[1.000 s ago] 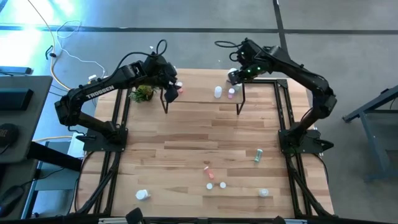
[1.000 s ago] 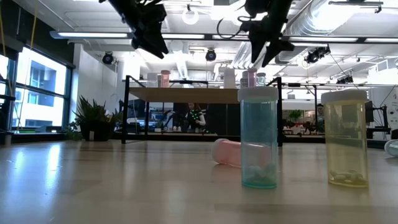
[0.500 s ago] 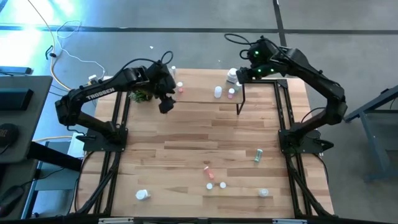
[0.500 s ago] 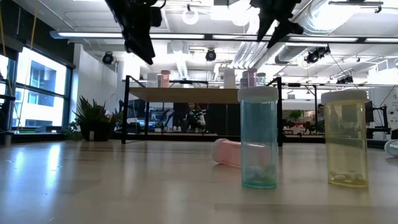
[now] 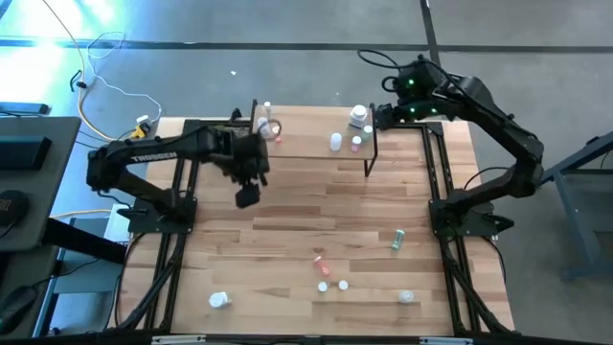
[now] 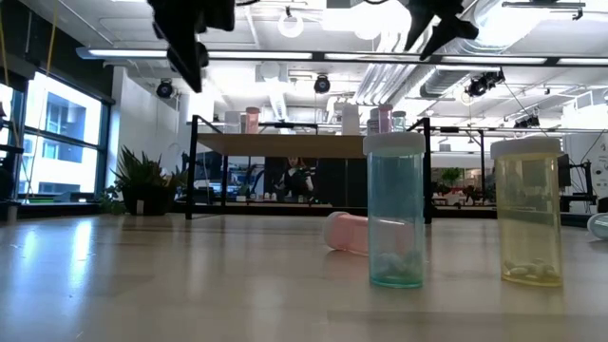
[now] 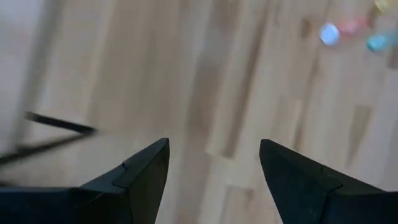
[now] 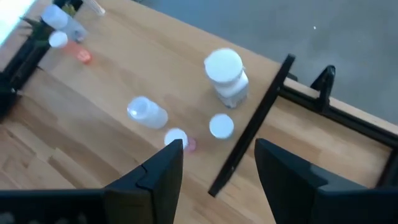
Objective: Pick and place medicine bottles onto shelf by color
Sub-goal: Put the white medicine bottle on the shelf
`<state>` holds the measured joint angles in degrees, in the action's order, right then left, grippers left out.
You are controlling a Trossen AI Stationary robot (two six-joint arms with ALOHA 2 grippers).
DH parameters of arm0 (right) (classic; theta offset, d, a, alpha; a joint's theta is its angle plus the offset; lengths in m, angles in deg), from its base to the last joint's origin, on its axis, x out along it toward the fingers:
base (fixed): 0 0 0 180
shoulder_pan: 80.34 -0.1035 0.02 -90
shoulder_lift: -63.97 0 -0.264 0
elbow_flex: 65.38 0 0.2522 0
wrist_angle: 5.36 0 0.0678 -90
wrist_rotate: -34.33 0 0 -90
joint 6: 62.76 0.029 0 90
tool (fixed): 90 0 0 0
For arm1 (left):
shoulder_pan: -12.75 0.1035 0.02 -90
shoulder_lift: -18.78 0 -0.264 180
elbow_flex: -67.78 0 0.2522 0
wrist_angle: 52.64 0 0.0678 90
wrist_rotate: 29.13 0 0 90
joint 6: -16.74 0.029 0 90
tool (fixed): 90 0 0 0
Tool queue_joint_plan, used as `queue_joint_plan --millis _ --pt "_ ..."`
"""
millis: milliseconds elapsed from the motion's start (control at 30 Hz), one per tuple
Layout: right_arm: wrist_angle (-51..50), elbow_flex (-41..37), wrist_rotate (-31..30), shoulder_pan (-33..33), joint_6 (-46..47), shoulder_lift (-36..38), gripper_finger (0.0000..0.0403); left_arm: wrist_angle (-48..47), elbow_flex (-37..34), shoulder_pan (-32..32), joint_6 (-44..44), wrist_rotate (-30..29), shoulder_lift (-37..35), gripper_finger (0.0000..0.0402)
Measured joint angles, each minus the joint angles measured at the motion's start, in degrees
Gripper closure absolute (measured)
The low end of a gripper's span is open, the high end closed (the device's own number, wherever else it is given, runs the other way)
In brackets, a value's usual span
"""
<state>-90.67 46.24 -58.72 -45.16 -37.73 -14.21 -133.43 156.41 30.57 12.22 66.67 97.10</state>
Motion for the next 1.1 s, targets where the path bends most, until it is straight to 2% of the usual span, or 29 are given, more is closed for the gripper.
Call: queue_joint_plan --millis 267,500,833,967,1100 --pt "-5.3 0.0 0.0 0.0 -3.1 0.1 0.0213 -1.8 0.0 -14.3 -13.0 -0.9 0.0 0.0163" --pt "-5.9 0.0 0.0 0.0 -6.1 0.1 0.0213 -1.8 0.0 -26.2 -26.2 -2.8 0.0 0.0163" --pt "-6.0 0.0 0.0 0.0 -6.3 0.1 0.0213 -2.2 0.0 -42.8 -45.8 -8.3 0.0 0.0163" --pt "-6.2 0.0 0.0 0.0 -6.3 0.1 0.0213 -2.2 0.0 -48.7 -51.3 -10.0 0.0 0.0163" --pt "-6.2 0.0 0.0 0.0 -6.1 0.1 0.0213 -2.2 0.0 -55.5 -55.4 -14.8 0.0 0.0163"
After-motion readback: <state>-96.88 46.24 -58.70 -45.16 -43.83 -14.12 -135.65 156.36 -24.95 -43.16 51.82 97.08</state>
